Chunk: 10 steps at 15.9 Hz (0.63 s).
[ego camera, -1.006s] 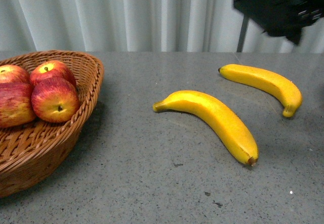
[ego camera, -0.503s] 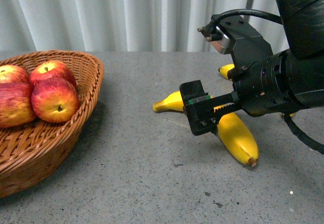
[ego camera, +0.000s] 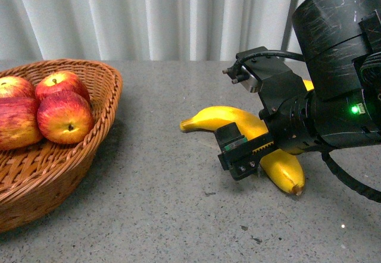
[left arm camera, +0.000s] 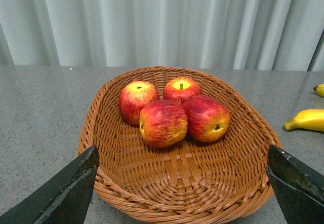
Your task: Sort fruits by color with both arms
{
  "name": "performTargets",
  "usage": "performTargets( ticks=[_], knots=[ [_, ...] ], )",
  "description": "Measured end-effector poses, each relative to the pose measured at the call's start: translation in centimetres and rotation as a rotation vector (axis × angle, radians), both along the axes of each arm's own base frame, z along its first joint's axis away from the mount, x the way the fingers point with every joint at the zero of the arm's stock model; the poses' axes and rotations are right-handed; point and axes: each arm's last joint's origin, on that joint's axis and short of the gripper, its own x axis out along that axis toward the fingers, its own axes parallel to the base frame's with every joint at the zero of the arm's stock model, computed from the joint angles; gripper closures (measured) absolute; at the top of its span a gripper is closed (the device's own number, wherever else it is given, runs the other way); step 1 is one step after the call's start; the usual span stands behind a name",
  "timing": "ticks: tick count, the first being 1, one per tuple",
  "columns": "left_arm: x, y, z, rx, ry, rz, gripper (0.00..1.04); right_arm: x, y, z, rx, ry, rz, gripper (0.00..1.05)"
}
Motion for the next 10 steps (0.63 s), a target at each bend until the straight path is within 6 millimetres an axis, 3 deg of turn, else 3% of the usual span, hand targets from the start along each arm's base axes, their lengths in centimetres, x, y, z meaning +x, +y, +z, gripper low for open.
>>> performTargets(
  ticks=[4,6,7,10],
  knots=[
    [0.0,0.0,0.0,0.000,0.000,0.000,0.07,-0.1,0.3,0.0,0.015,0.007,0.018,0.61],
    [0.0,0.0,0.0,0.000,0.001,0.000,0.07,-0.3,0.2,1.0,0.080,-0.029,0.026,0.68],
    [0.0,0.0,0.0,0.000,0.001,0.000,0.07,-0.5,-0.2,2.1,0.127,-0.058,0.031,0.68],
    [0.0,0.0,0.0,0.000,0.000,0.000,0.07,-3.1,-4.2,9.9,0.323,-0.249,0.015,0.68]
  ],
)
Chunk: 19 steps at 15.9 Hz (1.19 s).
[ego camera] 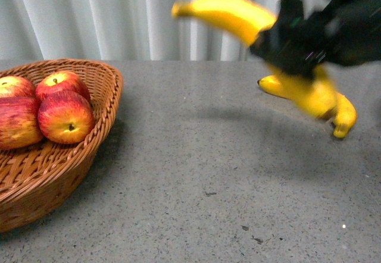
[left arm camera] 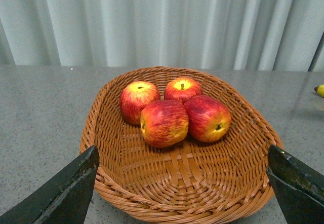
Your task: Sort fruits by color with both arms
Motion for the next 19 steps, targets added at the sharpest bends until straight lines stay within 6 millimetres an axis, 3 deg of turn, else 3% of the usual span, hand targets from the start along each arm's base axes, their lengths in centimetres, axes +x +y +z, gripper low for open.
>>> performTargets(
  ticks=[2,4,6,8,10,11,12,14,17,19],
  knots=[
    [0.0,0.0,0.0,0.000,0.000,0.000,0.07,-2.5,-4.9,3.4,0.031,-0.079,-0.088,0.68],
    [0.0,0.0,0.0,0.000,0.000,0.000,0.07,-4.2,-10.5,4.1,-0.003,-0.087,-0.205,0.68],
    [0.0,0.0,0.0,0.000,0.000,0.000,0.07,-4.4,-15.9,2.6,-0.047,-0.018,-0.345,0.68],
    [0.0,0.0,0.0,0.000,0.000,0.000,0.07,-5.0,-21.6,-0.6,-0.096,0.100,-0.498,0.68],
    [0.0,0.0,0.0,0.000,0.000,0.000,0.07,-5.4,-25.1,-3.2,-0.112,0.193,-0.601,0.68],
    [0.0,0.0,0.0,0.000,0.000,0.000,0.07,-5.5,-25.2,-3.9,-0.106,0.234,-0.600,0.68],
    [0.0,0.0,0.0,0.000,0.000,0.000,0.07,-5.4,-25.1,-3.9,-0.105,0.235,-0.583,0.60],
    [0.0,0.0,0.0,0.000,0.000,0.000,0.07,-5.0,-24.4,-2.7,-0.110,0.199,-0.555,0.38],
    [0.0,0.0,0.0,0.000,0.000,0.000,0.07,-3.8,-22.3,0.6,-0.104,0.103,-0.489,0.05],
    [0.0,0.0,0.0,0.000,0.000,0.000,0.07,-2.1,-19.5,3.1,-0.095,-0.004,-0.400,0.07]
  ],
)
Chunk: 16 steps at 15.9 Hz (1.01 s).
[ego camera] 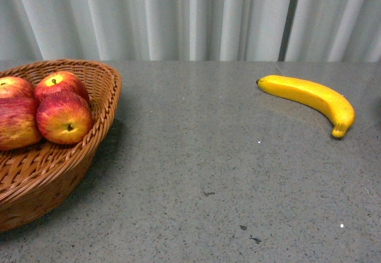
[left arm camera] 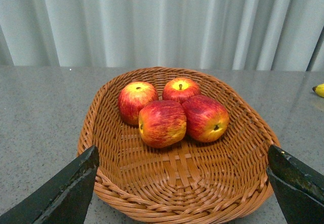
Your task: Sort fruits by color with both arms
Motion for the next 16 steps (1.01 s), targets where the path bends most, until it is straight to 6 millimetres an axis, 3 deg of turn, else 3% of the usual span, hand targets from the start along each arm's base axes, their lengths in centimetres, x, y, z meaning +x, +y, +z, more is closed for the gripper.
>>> performTargets(
  ticks=[2,5,11,16],
  knots=[
    [0.0,0.0,0.0,0.000,-0.001,0.000,0.07,2.9,4.7,0.7,-0.005,-0.056,0.155,0.07],
    [0.0,0.0,0.0,0.000,0.000,0.000,0.07,7.6,9.5,-3.0,0.003,0.041,0.315,0.07],
    [0.0,0.0,0.0,0.000,0.000,0.000,0.07,14.0,10.4,-8.2,-0.034,0.177,0.357,0.07],
    [0.0,0.0,0.0,0.000,0.000,0.000,0.07,17.1,10.3,-9.8,-0.056,0.239,0.332,0.07]
  ],
)
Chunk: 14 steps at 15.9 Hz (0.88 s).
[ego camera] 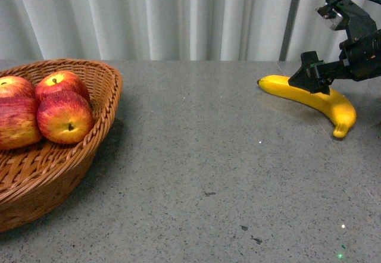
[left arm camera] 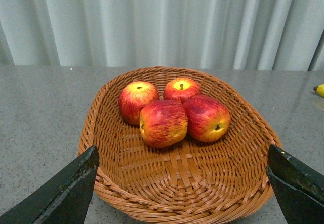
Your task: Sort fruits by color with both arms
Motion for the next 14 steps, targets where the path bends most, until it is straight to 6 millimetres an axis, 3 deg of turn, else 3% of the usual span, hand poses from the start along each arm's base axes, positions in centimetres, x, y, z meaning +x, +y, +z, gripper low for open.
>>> performTargets(
  ticks=[5,7,9,10,11,14],
  knots=[
    [0.0,0.0,0.0,0.000,0.000,0.000,0.07,1.4,0.2,-2.5,-0.092,0.117,0.017,0.07],
    [0.0,0.0,0.0,0.000,0.000,0.000,0.07,1.4,0.6,-2.3,-0.114,0.120,0.033,0.27],
    [0.0,0.0,0.0,0.000,0.000,0.000,0.07,1.6,1.1,-2.2,-0.098,0.095,0.047,0.54],
    [0.0,0.0,0.0,0.000,0.000,0.000,0.07,1.1,1.3,-1.4,-0.042,0.065,0.063,0.68],
    [0.0,0.0,0.0,0.000,0.000,0.000,0.07,0.4,1.3,-0.2,0.023,0.030,0.083,0.70],
    [0.0,0.0,0.0,0.000,0.000,0.000,0.07,-4.5,-0.1,7.7,0.202,-0.155,0.132,0.70]
  ],
)
